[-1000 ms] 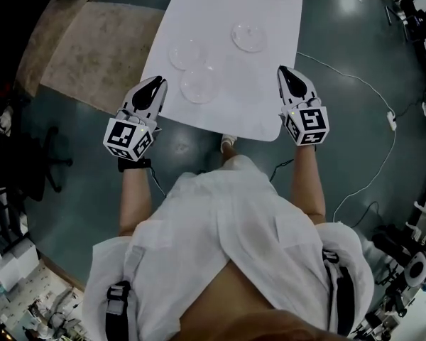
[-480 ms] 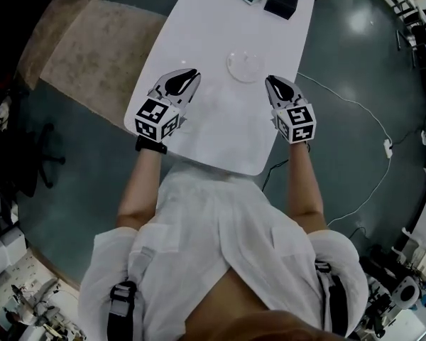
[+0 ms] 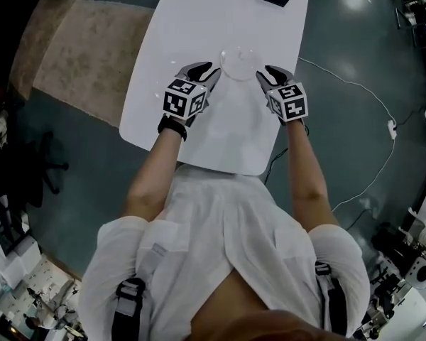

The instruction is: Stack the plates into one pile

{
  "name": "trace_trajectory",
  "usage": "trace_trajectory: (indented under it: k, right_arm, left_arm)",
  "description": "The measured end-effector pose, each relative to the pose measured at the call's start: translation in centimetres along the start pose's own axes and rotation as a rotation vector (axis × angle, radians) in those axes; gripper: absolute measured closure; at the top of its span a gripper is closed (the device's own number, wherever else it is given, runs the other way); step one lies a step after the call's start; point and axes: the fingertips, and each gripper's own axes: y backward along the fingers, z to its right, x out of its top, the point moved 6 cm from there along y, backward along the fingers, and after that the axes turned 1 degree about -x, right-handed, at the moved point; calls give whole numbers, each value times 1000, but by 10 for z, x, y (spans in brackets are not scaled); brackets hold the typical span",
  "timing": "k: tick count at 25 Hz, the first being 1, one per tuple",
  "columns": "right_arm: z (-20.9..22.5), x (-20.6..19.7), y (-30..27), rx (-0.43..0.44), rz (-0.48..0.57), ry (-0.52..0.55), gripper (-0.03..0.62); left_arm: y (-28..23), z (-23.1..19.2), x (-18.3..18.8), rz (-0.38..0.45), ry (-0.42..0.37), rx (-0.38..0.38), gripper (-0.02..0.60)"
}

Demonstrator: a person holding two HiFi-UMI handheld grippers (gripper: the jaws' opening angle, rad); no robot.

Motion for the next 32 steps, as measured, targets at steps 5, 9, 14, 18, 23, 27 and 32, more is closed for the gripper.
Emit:
trace_trajectory:
  k: [5,9,14,18,23,27,32]
  right_arm:
    - [15,-16,-33,-23,-88,-105,437]
    - [28,-26,-52,-49,-153,-169,419]
    - [43,-36,-68,-75,-204,-248,413]
    - [43,-38,-77,-85,-217,-302,398]
    - [42,-42,-83,-91,-238,-331,388]
    - [44,-46,-86,-88,-247,-359,384]
    - [40,-45,-90,-86,-234,-358,385]
  left_arm:
    - [-43,-13,-16,-116,79,28,430]
    - [-74,-26,-27,-209,106,76,399]
    - [-102,-38,-31,-296,115,136,379]
    - [-112,-45,-40,-364,146,171,367]
    - [-124,-46,-47,-402,175,180,365]
    - [-130,-45,-50,-418,160,200,367]
    - [-129,-44,-54,-388,127,246,367]
